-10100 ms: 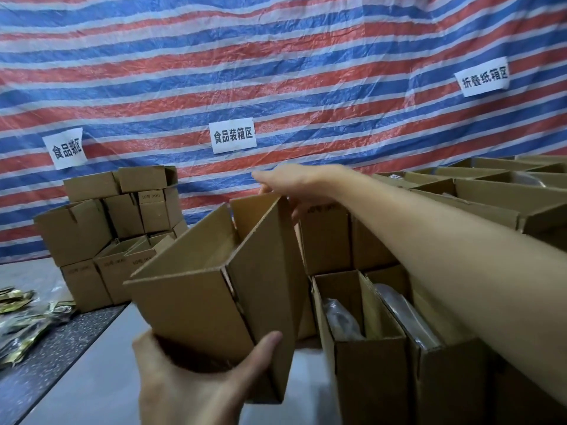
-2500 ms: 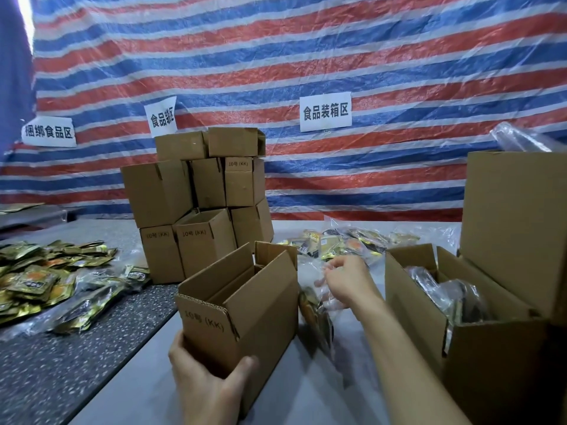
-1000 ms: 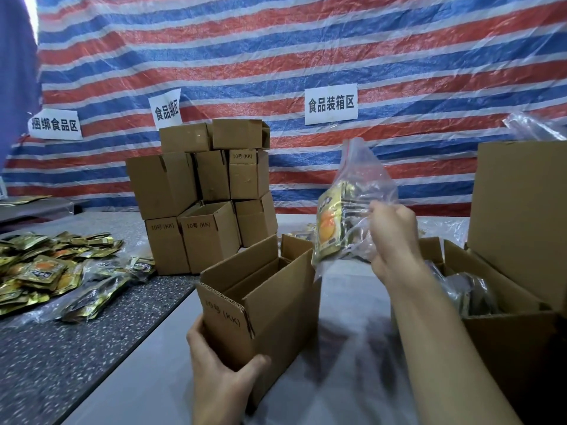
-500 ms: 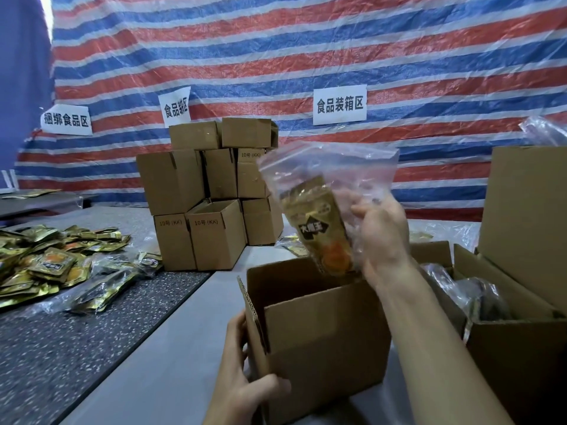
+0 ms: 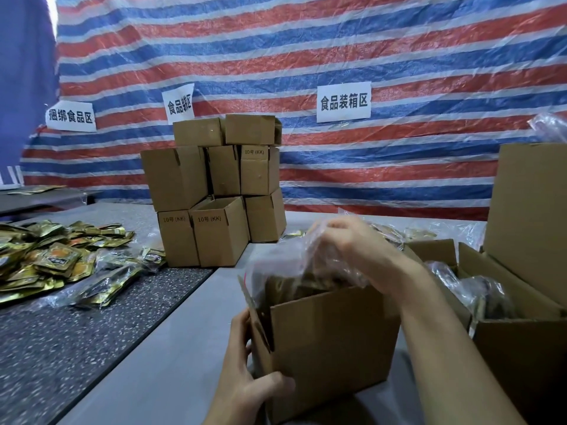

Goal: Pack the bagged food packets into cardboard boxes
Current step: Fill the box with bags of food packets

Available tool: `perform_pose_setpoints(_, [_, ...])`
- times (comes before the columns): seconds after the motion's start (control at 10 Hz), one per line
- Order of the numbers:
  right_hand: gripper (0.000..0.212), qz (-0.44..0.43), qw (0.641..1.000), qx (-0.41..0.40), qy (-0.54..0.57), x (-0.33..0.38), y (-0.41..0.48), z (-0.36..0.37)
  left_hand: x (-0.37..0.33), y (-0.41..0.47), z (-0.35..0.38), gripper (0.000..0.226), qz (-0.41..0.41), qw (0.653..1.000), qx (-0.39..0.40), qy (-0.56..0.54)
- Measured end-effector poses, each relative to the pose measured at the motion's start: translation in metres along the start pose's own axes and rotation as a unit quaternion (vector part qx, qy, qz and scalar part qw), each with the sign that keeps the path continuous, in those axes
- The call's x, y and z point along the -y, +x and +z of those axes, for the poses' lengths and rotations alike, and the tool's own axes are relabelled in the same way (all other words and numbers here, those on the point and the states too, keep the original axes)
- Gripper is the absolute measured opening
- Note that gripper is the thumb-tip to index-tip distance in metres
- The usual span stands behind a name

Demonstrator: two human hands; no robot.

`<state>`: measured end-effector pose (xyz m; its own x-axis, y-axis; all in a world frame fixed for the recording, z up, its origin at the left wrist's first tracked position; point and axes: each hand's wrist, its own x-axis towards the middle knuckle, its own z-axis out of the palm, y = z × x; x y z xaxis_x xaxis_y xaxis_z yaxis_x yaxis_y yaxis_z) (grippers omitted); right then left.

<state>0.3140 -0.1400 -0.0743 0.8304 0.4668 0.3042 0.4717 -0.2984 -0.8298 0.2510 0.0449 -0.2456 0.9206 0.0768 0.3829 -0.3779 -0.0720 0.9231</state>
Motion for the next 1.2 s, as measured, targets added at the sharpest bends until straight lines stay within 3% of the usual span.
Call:
perform_pose_setpoints(0.1, [0.013,0.016,0.992,0.092,-0.088,0.006,-0.004,0.002,-0.004,-0.002,-0.001,0.098,-0.015,1.000,0.004,-0.004])
perform_pose_setpoints(0.2, [0.056,0.035,0.972,0.168,-0.159,0.017,-0.010,0.002,-0.008,-0.002,0.001,0.100,-0.018,0.999,0.017,-0.024])
perform_pose_setpoints(0.3, [0.070,0.068,0.956,0.240,-0.155,0.027,-0.015,0.000,-0.022,-0.004,0.005,0.101,-0.046,0.999,0.010,0.003])
perform_pose_setpoints(0.4, [0.054,0.060,0.947,0.280,-0.145,0.033,-0.021,-0.004,-0.021,-0.003,0.008,0.095,-0.041,0.999,0.002,0.000])
perform_pose_setpoints(0.5, [0.034,0.032,0.946,0.256,-0.195,0.030,-0.022,-0.007,-0.018,-0.003,0.007,0.092,-0.047,0.999,-0.007,0.008])
perform_pose_setpoints(0.7, [0.031,0.026,0.937,0.298,-0.179,0.030,-0.027,-0.018,-0.012,-0.002,0.006,0.095,-0.056,0.998,-0.010,0.007])
perform_pose_setpoints(0.8, [0.029,0.044,0.959,0.253,-0.120,0.038,-0.025,-0.011,-0.011,0.001,0.005,0.091,-0.053,0.998,-0.012,0.010])
perform_pose_setpoints(0.9, [0.049,0.049,0.932,0.247,-0.262,0.043,-0.023,0.005,-0.009,0.004,0.005,0.090,-0.050,0.999,-0.014,0.011])
perform_pose_setpoints(1.0, [0.027,0.050,0.917,0.241,-0.313,0.046,-0.021,0.021,-0.006,0.005,0.003,0.094,-0.044,0.999,-0.011,0.024])
perform_pose_setpoints(1.1, [0.016,0.003,0.950,0.163,-0.265,0.037,-0.015,0.013,-0.004,0.005,0.003,0.102,-0.031,0.999,-0.005,0.027])
perform_pose_setpoints(1.2, [0.018,-0.034,0.980,0.039,-0.193,0.029,-0.014,-0.001,-0.001,0.003,0.003,0.104,-0.017,1.000,-0.002,0.015])
